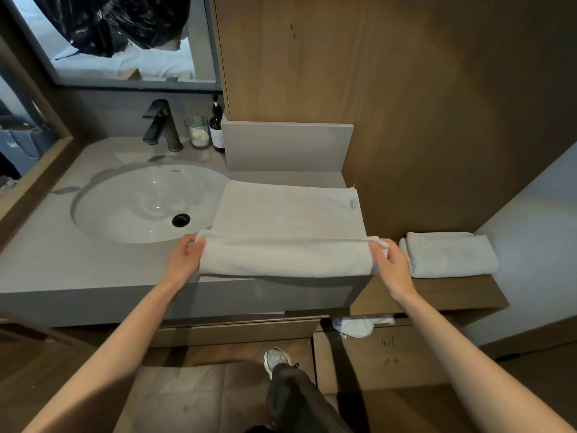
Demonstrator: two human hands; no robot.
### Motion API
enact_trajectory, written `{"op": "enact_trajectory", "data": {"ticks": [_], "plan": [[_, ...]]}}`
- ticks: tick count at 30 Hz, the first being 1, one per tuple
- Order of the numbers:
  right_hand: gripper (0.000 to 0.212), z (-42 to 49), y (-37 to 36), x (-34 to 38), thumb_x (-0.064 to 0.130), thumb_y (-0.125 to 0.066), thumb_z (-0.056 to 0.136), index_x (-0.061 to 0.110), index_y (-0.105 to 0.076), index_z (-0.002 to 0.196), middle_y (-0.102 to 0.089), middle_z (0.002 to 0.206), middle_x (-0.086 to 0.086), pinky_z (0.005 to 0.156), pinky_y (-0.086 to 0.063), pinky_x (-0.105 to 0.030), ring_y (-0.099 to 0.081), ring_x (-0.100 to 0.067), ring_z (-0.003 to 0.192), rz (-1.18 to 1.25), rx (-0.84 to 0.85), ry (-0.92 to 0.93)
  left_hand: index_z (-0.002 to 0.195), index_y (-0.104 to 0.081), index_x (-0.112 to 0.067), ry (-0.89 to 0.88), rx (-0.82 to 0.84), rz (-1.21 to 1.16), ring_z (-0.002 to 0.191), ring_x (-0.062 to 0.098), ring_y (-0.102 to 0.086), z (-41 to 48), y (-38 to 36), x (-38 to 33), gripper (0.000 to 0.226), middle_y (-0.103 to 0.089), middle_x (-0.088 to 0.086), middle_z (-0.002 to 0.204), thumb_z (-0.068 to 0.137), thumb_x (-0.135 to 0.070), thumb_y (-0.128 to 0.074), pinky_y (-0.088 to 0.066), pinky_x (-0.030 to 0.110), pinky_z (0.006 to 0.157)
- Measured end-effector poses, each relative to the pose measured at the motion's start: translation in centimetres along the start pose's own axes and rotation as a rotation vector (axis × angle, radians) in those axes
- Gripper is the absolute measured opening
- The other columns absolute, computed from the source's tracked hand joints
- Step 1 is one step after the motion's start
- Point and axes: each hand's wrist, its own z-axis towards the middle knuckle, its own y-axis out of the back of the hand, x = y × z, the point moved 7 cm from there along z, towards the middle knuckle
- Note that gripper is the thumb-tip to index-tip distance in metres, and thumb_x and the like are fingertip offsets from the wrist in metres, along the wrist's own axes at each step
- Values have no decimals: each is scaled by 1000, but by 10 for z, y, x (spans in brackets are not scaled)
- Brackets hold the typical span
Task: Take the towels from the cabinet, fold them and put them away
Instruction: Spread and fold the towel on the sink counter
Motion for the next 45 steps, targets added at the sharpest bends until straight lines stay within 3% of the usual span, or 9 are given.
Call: {"op": "enact_trajectory", "data": {"ticks": [6, 16, 20, 29, 32, 37, 41, 43, 45], "plan": [[14, 18, -10, -12, 32, -45, 101, 23, -50, 111, -52, 96, 17, 70, -42, -18, -51, -5, 91, -66, -8, -21, 109, -54, -6, 10, -25, 164, 91, 30, -56, 20, -12, 3, 27, -58, 8, 93, 101, -29, -42, -36, 33, 75], [35, 45, -24, -40, 39, -38, 102, 16, -48, 126, -65, 95, -6, 64, -47, -30, -61, -20, 82, -505, -9, -49, 127, -51, -15, -70, -69, 456, 100, 40, -58, 40, -29, 13, 34, -65, 16, 109, 103, -32, -34, -37, 36, 74], [34, 50, -29, -43, 39, -38, 102, 18, -48, 127, -66, 93, -4, 57, -46, -25, -57, -14, 71, -585, -50, -42, 124, -48, -20, -90, -73, 461, 90, 38, -59, 42, -30, 12, 32, -64, 14, 97, 104, -36, -29, -39, 38, 73], [32, 65, -27, -34, 38, -45, 100, 19, -50, 124, -59, 97, 5, 60, -40, -20, -55, -6, 78, -299, -55, -67, 116, -45, -15, -150, -106, 321, 71, 31, -54, 53, -26, -8, 29, -57, 12, 77, 103, -37, -30, -38, 37, 62], [22, 65, -29, -36, 39, -49, 98, 24, -50, 114, -56, 97, 10, 65, -40, -19, -54, -5, 83, -238, -27, -91, 104, -48, -23, -93, -24, 264, 71, 29, -58, 58, -30, 1, 31, -60, 9, 75, 96, -52, -38, -45, 39, 63], [13, 58, -24, -25, 35, -51, 97, 24, -56, 97, -59, 92, 14, 69, -42, -19, -56, -5, 87, -14, -22, -123, 72, -54, -6, -100, 51, 67, 67, 18, -46, 40, -21, -5, 42, -50, 5, 67, 98, -39, -46, -34, 30, 59], [49, 38, -21, -29, 56, -46, 92, 9, -60, 85, -64, 85, -6, 65, -41, -25, -60, -14, 80, 47, 52, -183, 65, -57, 4, 11, 158, 2, 59, 15, -49, 11, -15, -2, 78, -54, 10, 60, 92, -65, -31, -35, 30, 64], [94, 24, -19, -34, 86, -37, 74, -4, -62, 86, -65, 80, -14, 67, -42, -32, -61, -20, 76, 29, 101, -209, 69, -55, -8, 108, 174, -8, 65, 8, -49, 3, -17, 2, 70, -54, -1, 67, 95, -60, -16, -35, 30, 76], [111, 13, -19, -40, 95, -22, 67, -7, -62, 81, -65, 75, -15, 71, -44, -35, -60, -24, 73, -40, 160, -234, 76, -64, -2, 160, 226, -17, 74, 10, -55, 1, -21, 6, 76, -62, 0, 75, 99, -54, -13, -36, 30, 80]]}}
